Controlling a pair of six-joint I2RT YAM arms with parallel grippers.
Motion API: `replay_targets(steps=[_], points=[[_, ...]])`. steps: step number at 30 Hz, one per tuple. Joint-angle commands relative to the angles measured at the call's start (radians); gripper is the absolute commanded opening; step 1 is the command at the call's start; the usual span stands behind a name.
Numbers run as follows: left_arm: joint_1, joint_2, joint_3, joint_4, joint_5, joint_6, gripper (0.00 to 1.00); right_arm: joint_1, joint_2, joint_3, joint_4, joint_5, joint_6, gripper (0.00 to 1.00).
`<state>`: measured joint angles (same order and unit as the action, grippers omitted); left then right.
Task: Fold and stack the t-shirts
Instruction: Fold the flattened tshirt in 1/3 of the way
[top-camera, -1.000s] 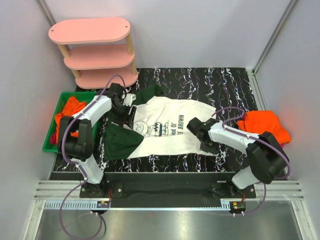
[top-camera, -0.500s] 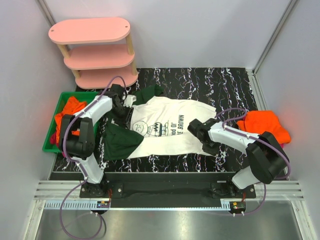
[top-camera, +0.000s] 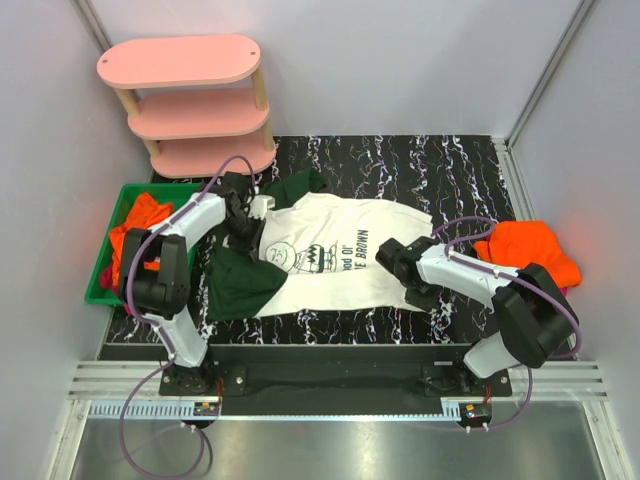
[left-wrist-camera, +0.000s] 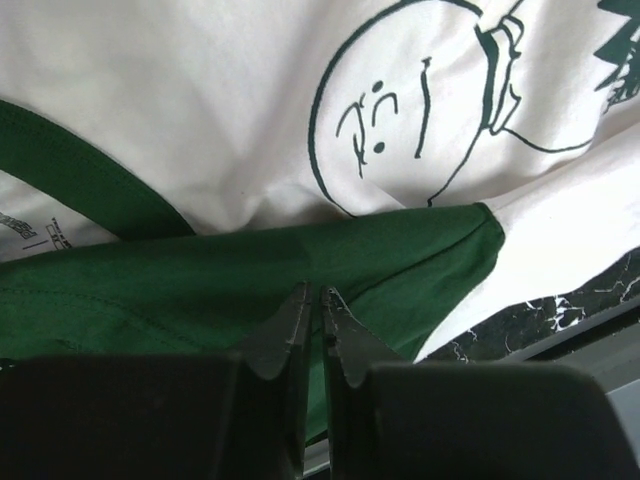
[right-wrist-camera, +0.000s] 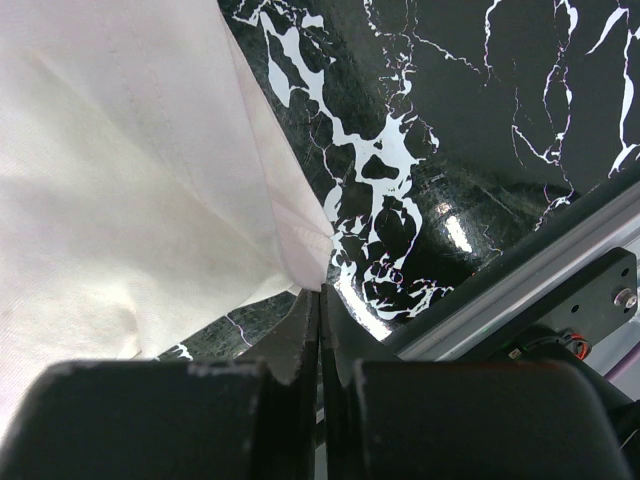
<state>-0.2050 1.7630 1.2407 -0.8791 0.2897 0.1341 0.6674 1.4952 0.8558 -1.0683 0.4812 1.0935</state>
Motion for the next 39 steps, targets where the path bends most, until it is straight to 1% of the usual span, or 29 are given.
replay_targets(steps=[1,4,7,11,14,20,27,28,32,39], points=[[-0.007,-0.066,0.005,-0.035,0.054,0.029,0.12,0.009,-0.027,-0.001,-0.025,0.046,0.031,0.03],[-0.013,-0.108,-0.012,-0.046,0.092,0.042,0.14,0.009,-0.032,-0.004,-0.024,0.048,0.029,0.03],[-0.042,-0.155,-0.035,-0.046,0.141,0.048,0.17,0.009,-0.030,-0.003,-0.021,0.050,0.028,0.03],[-0.123,-0.149,-0.069,-0.057,0.132,0.067,0.17,0.008,-0.015,0.005,-0.019,0.050,0.025,0.03],[-0.149,-0.129,-0.090,-0.064,0.121,0.075,0.18,0.008,-0.018,0.009,-0.019,0.050,0.025,0.03],[-0.163,-0.044,-0.118,-0.080,0.078,0.085,0.18,0.008,-0.026,0.017,-0.028,0.050,0.026,0.02],[-0.162,0.052,-0.106,-0.075,-0.056,0.047,0.15,0.008,-0.018,0.034,-0.044,0.050,0.028,0.02],[-0.162,0.068,-0.101,-0.075,-0.064,0.038,0.14,0.009,-0.012,0.043,-0.048,0.050,0.026,0.01],[-0.162,0.092,-0.095,-0.064,-0.125,0.019,0.12,0.008,0.007,0.069,-0.077,0.062,0.026,0.00],[-0.129,0.142,-0.090,-0.057,-0.152,-0.001,0.10,0.008,-0.003,0.095,-0.162,0.106,0.036,0.00]])
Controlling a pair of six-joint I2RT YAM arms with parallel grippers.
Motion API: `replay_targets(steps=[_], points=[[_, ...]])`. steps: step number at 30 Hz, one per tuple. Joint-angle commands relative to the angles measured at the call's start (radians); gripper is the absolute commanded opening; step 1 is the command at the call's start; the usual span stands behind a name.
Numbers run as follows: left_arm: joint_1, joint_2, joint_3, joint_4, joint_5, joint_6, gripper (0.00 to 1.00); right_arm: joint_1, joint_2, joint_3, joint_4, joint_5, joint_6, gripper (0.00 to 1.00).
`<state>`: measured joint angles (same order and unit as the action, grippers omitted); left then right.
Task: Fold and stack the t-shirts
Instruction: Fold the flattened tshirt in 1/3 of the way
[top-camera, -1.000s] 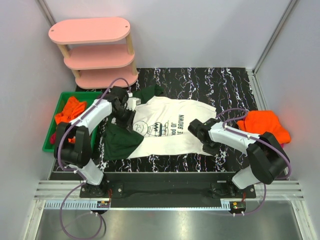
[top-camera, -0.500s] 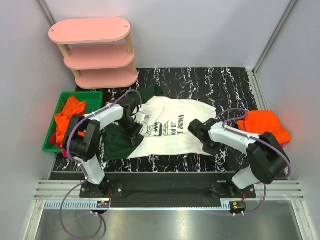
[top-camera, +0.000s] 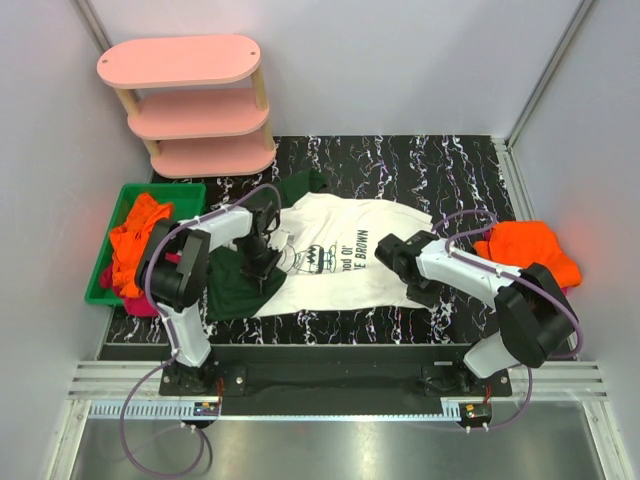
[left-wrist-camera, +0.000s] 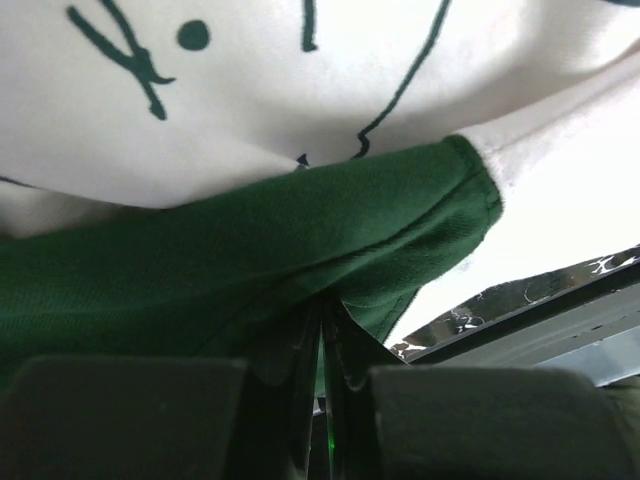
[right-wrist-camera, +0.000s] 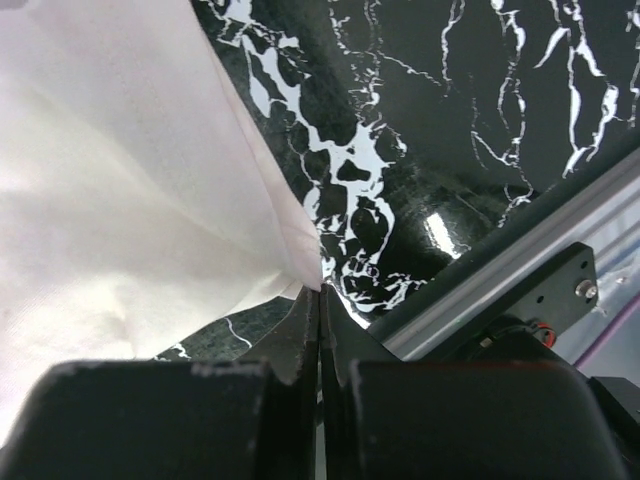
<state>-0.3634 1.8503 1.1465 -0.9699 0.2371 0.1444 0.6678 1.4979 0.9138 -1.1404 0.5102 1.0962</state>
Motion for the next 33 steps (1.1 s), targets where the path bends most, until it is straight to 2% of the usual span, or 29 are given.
replay_targets(steps=[1,17,33], points=[[0.041,0.058,0.007,0.034,-0.101,-0.014,0.10,0.009,-0.001,0.040,-0.097,0.079,0.031,0.00],[0.098,0.066,0.019,0.039,-0.121,-0.023,0.08,-0.005,0.050,0.060,-0.226,0.137,0.146,0.00],[0.205,0.063,0.007,0.049,-0.145,-0.034,0.08,-0.092,-0.027,0.051,-0.243,0.152,0.185,0.00]])
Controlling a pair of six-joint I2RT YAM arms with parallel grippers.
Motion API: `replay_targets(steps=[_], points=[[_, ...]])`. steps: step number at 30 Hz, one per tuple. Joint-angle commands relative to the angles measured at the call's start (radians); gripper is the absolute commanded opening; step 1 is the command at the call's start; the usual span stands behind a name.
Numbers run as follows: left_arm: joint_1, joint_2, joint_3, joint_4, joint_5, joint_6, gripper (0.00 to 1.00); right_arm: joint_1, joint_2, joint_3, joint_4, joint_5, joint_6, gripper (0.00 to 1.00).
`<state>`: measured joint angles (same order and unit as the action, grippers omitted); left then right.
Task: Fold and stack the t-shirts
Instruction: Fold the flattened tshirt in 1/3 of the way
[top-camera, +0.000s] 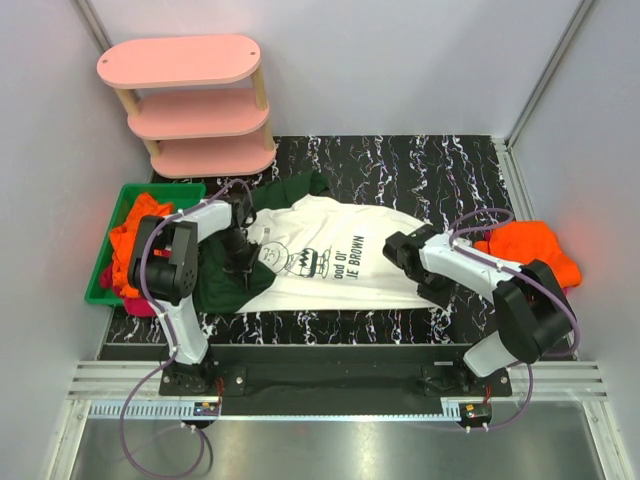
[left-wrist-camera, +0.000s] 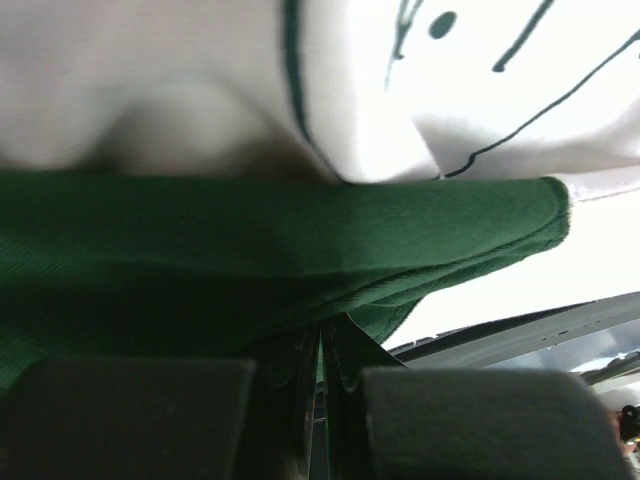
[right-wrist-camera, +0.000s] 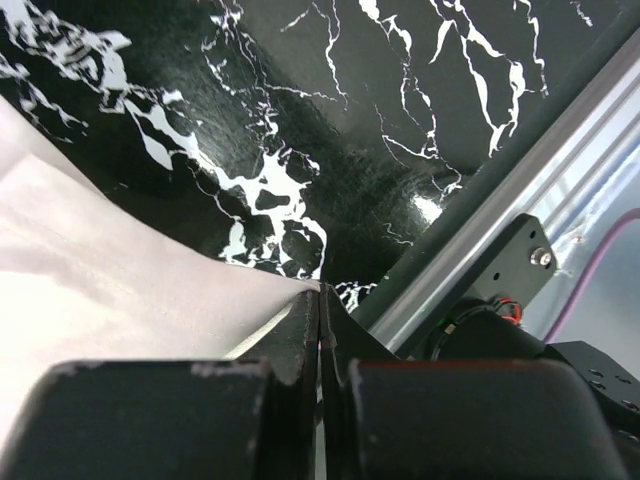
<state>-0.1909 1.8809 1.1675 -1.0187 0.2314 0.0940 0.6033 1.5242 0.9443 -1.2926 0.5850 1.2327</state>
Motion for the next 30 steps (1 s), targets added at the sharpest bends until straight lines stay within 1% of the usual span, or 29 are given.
replay_targets(steps=[1,13,14,15,16,17,18,19,20,21,22,23,25,28,30], points=[[0.034,0.032,-0.015,0.100,-0.142,0.016,0.08,-0.036,-0.056,0.021,-0.088,0.079,0.053,0.00],[0.062,0.030,-0.022,0.108,-0.149,0.013,0.08,-0.062,-0.113,0.025,-0.103,0.096,0.082,0.00],[0.062,0.027,-0.019,0.108,-0.139,0.019,0.10,-0.054,-0.121,0.028,-0.087,0.098,0.070,0.00],[0.062,0.023,-0.016,0.106,-0.094,0.026,0.13,-0.044,-0.136,0.028,-0.062,0.095,0.024,0.00],[0.062,0.002,-0.008,0.098,-0.058,0.033,0.17,-0.036,-0.159,0.027,-0.033,0.088,-0.007,0.12],[0.062,-0.012,-0.003,0.095,-0.026,0.047,0.21,-0.031,-0.215,0.024,0.046,0.079,-0.048,0.19],[0.062,-0.032,0.001,0.094,0.036,0.053,0.34,-0.027,-0.245,0.024,0.079,0.069,-0.118,0.30],[0.061,-0.069,0.015,0.092,0.063,0.056,0.39,-0.027,-0.271,0.027,0.129,0.062,-0.142,0.47],[0.061,-0.087,0.024,0.089,0.090,0.062,0.46,-0.028,-0.316,0.027,0.160,0.056,-0.171,0.58],[0.061,-0.104,0.032,0.088,0.130,0.062,0.59,-0.027,-0.335,0.030,0.182,0.056,-0.212,0.67],[0.061,-0.132,0.055,0.083,0.149,0.062,0.61,-0.027,-0.346,0.042,0.209,0.050,-0.234,0.72],[0.061,-0.143,0.067,0.078,0.167,0.062,0.63,-0.027,-0.358,0.048,0.229,0.039,-0.258,0.76],[0.061,-0.164,0.108,0.071,0.201,0.047,0.63,-0.027,-0.363,0.063,0.259,0.029,-0.309,0.77],[0.061,-0.174,0.150,0.071,0.223,0.024,0.61,-0.027,-0.355,0.073,0.320,0.012,-0.367,0.73],[0.061,-0.167,0.182,0.069,0.224,0.018,0.60,-0.027,-0.340,0.079,0.355,-0.011,-0.406,0.69]])
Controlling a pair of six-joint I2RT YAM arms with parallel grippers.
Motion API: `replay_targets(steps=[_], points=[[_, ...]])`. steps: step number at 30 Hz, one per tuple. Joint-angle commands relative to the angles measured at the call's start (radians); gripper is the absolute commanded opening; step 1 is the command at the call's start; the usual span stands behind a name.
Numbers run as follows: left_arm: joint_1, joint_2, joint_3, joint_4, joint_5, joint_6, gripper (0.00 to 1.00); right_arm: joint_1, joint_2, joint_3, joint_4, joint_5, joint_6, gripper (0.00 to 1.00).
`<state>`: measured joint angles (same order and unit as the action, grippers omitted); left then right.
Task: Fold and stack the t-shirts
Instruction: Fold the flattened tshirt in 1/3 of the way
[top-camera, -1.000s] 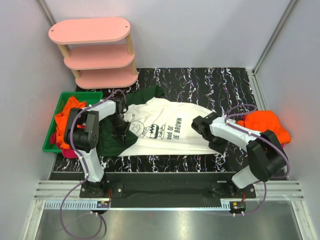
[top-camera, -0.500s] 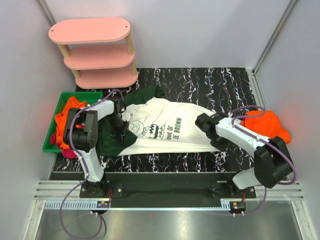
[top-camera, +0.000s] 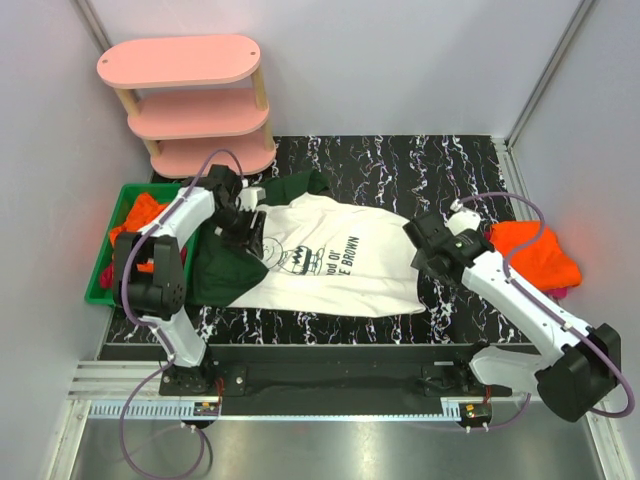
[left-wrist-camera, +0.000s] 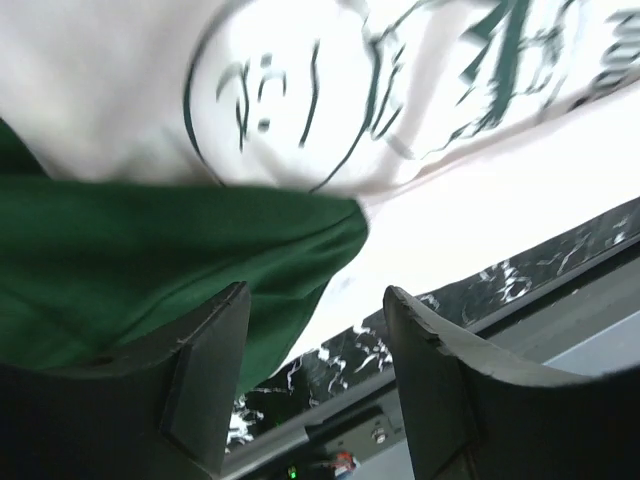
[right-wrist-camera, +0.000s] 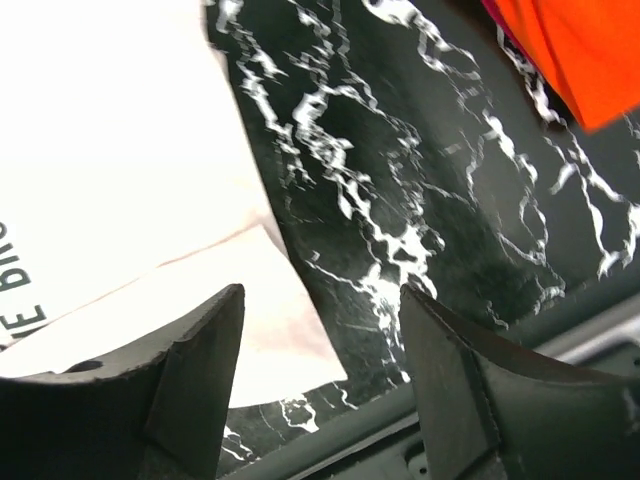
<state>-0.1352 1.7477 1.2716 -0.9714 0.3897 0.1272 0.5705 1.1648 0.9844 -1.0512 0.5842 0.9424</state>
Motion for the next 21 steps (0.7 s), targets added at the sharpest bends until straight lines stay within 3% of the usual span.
replay_targets(steps=[1,2,5,6,8,13,21], points=[[0.005,-0.028,0.089,0.023,0.061,-0.023,0.59,0.006,0.042,0.042,0.166,-0.021,-0.137,0.68],[0.005,-0.013,0.100,0.023,0.049,-0.029,0.58,0.006,0.059,0.042,0.193,-0.027,-0.155,0.67],[0.005,0.038,0.144,0.023,0.008,-0.044,0.54,0.006,0.171,0.054,0.305,-0.041,-0.246,0.43],[0.005,0.045,0.161,0.022,0.005,-0.049,0.54,0.005,0.209,0.069,0.322,-0.043,-0.257,0.22],[0.005,0.058,0.175,0.022,0.009,-0.060,0.52,0.003,0.343,0.138,0.335,-0.032,-0.270,0.03],[0.005,0.042,0.192,0.019,0.011,-0.066,0.51,0.002,0.576,0.304,0.367,-0.046,-0.307,0.00],[0.005,0.049,0.161,0.014,-0.052,-0.028,0.51,-0.001,0.645,0.329,0.407,-0.132,-0.292,0.00]])
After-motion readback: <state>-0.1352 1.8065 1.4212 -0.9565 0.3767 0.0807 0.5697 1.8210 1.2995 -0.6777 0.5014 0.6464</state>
